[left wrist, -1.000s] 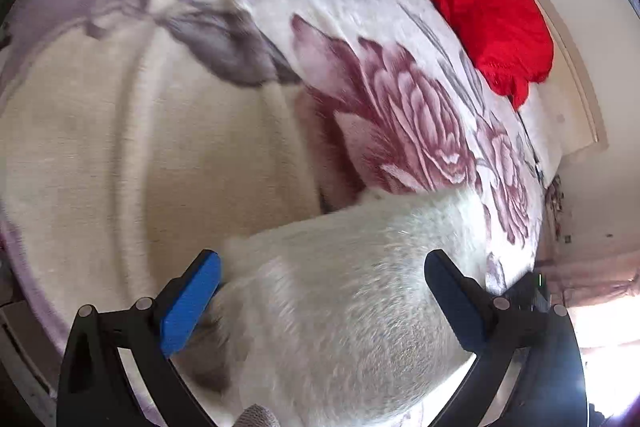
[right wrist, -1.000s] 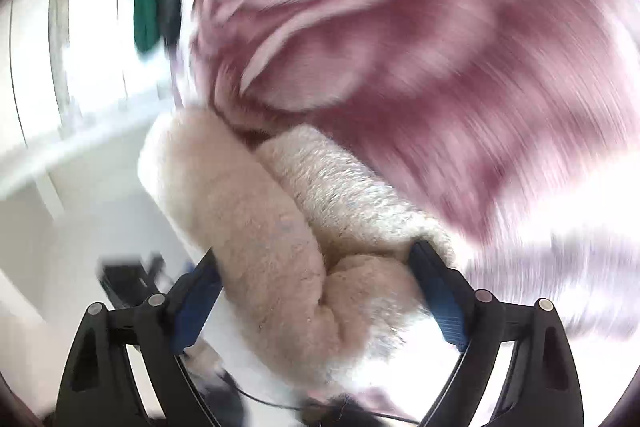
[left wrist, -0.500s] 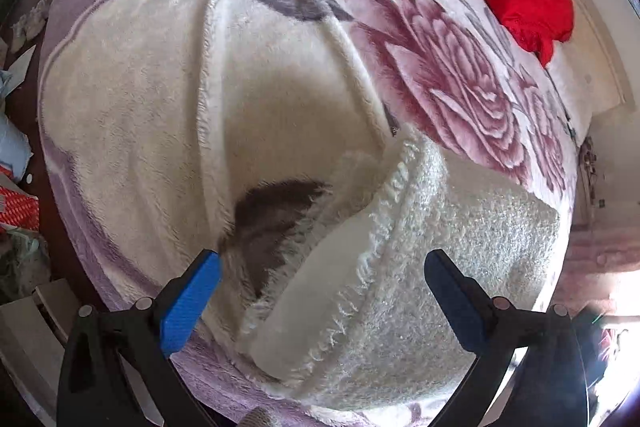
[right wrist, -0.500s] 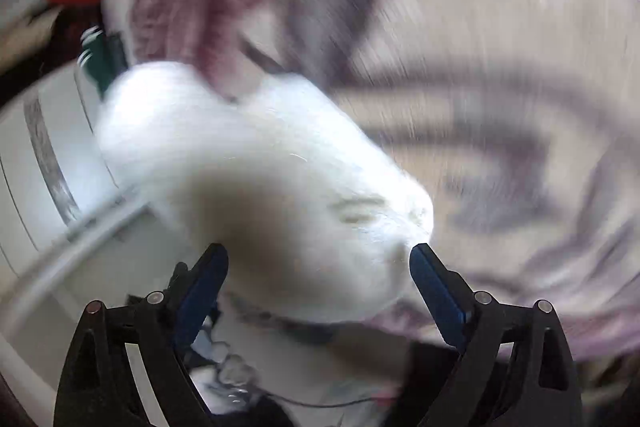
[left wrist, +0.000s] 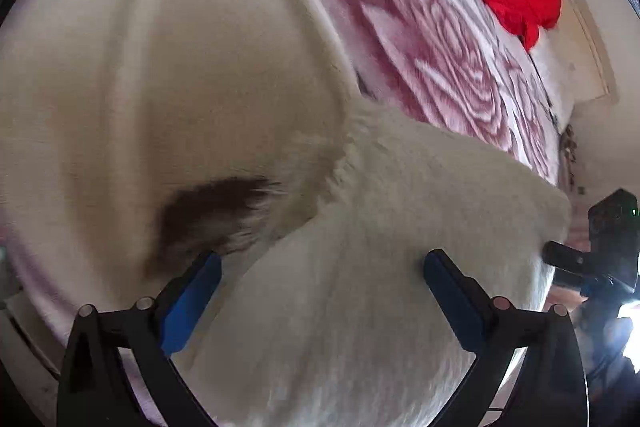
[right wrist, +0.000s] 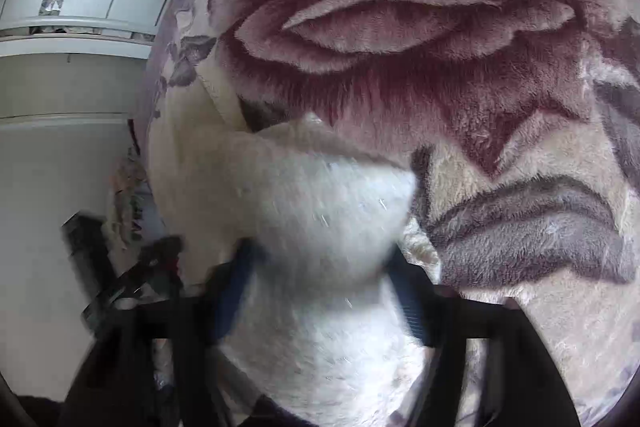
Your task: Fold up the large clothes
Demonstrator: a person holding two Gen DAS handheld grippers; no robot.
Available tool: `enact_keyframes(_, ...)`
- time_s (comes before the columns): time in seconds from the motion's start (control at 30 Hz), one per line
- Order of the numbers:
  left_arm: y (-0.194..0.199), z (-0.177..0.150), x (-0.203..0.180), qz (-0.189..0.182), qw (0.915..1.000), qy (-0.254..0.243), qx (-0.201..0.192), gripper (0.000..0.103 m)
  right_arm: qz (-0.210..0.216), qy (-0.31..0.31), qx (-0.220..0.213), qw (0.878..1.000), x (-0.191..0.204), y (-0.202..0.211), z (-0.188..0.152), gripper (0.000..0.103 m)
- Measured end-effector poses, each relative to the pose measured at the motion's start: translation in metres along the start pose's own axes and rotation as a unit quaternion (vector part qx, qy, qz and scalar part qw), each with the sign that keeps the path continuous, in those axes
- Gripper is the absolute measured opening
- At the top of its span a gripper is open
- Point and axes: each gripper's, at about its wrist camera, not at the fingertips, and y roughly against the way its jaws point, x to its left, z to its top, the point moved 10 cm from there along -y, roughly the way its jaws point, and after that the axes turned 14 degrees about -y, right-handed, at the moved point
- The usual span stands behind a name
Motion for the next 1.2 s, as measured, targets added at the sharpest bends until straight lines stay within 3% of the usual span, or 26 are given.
enact_keyframes(0.03, -0.006, 0.003, -0.005, -0.020, 0.9998, -0.002, 0.000, 0.094, 0.008, -0.007, 0.000, 1.000, -0.002, -0.001, 0.000, 0.081)
enact_keyframes(0.07, -0.008, 0.006, -0.009, -0.034, 0.9994, -0.004, -0.010, 0.058, 0.016, -0.018, -0.003, 1.000, -0.007, -0.001, 0.002, 0.079)
enact_keyframes(0.1, -0.005, 0.009, -0.016, -0.056, 0.9982, -0.006, -0.019, 0.021, 0.025, -0.028, -0.010, 0.999, -0.011, -0.011, -0.003, 0.069)
enact_keyframes(0.13, 0.002, 0.011, -0.018, -0.040, 0.9987, -0.014, -0.027, 0.020, 0.035, -0.037, -0.021, 0.998, -0.012, -0.010, -0.004, 0.047)
enact_keyframes(0.17, 0.011, 0.012, -0.019, -0.023, 0.9985, -0.029, -0.041, 0.012, 0.052, -0.046, -0.027, 0.997, -0.010, -0.009, -0.002, 0.042)
enact_keyframes(0.23, 0.027, 0.009, -0.015, -0.008, 0.9975, -0.038, -0.059, 0.012, 0.101, -0.032, -0.043, 0.993, 0.016, -0.001, 0.000, 0.040)
enact_keyframes(0.33, 0.024, -0.003, 0.007, -0.002, 0.9986, -0.016, -0.049, 0.012, 0.124, 0.017, -0.057, 0.990, 0.047, -0.002, 0.005, 0.040)
enact_keyframes(0.43, 0.002, -0.013, 0.026, -0.017, 0.9991, 0.023, -0.032, 0.013, 0.048, 0.013, -0.054, 0.997, 0.024, -0.053, 0.032, 0.040)
enact_keyframes(0.53, 0.000, -0.010, 0.023, -0.011, 0.9994, 0.021, -0.027, 0.013, -0.007, -0.013, -0.015, 1.000, 0.003, -0.090, 0.042, 0.058)
enact_keyframes(0.57, 0.002, -0.009, 0.021, -0.011, 0.9994, 0.018, -0.026, 0.013, -0.006, -0.021, -0.019, 1.000, 0.007, -0.082, 0.043, 0.062)
enact_keyframes(0.63, 0.004, -0.010, 0.020, -0.012, 0.9994, 0.019, -0.025, 0.013, -0.003, -0.030, -0.046, 0.998, 0.016, -0.049, 0.038, 0.062)
enact_keyframes(0.73, 0.003, -0.016, 0.024, -0.018, 0.9989, 0.034, -0.027, 0.013, -0.014, 0.003, -0.139, 0.990, 0.025, 0.019, 0.015, 0.062)
enact_keyframes(0.8, 0.004, -0.018, 0.028, -0.024, 0.9982, 0.046, -0.029, 0.013, 0.011, 0.008, -0.150, 0.989, 0.029, 0.042, -0.009, 0.057)
enact_keyframes(0.87, 0.005, -0.020, 0.029, -0.025, 0.9980, 0.048, -0.031, 0.013, 0.057, 0.002, -0.112, 0.992, 0.034, 0.045, -0.034, 0.031)
enact_keyframes(0.9, 0.005, -0.019, 0.028, -0.023, 0.9982, 0.047, -0.031, 0.013, 0.071, -0.001, -0.080, 0.994, 0.034, 0.039, -0.048, 0.027)
enact_keyframes(0.97, 0.005, -0.019, 0.028, -0.021, 0.9985, 0.042, -0.030, 0.013, 0.040, 0.005, -0.041, 0.998, 0.026, 0.016, -0.060, 0.021)
enact_keyframes(1.03, 0.003, -0.020, 0.028, -0.021, 0.9988, 0.037, -0.025, 0.013, -0.036, 0.003, -0.002, 0.999, 0.000, -0.020, -0.068, 0.005)
enact_keyframes(1.1, -0.002, -0.024, 0.026, -0.017, 0.9993, 0.027, -0.018, 0.013, -0.060, -0.042, 0.035, 0.997, -0.025, -0.054, -0.067, 0.002)
enact_keyframes(1.2, -0.005, -0.029, 0.031, -0.011, 0.9993, 0.030, -0.017, 0.013, -0.091, -0.045, 0.078, 0.992, -0.028, -0.081, -0.062, 0.000)
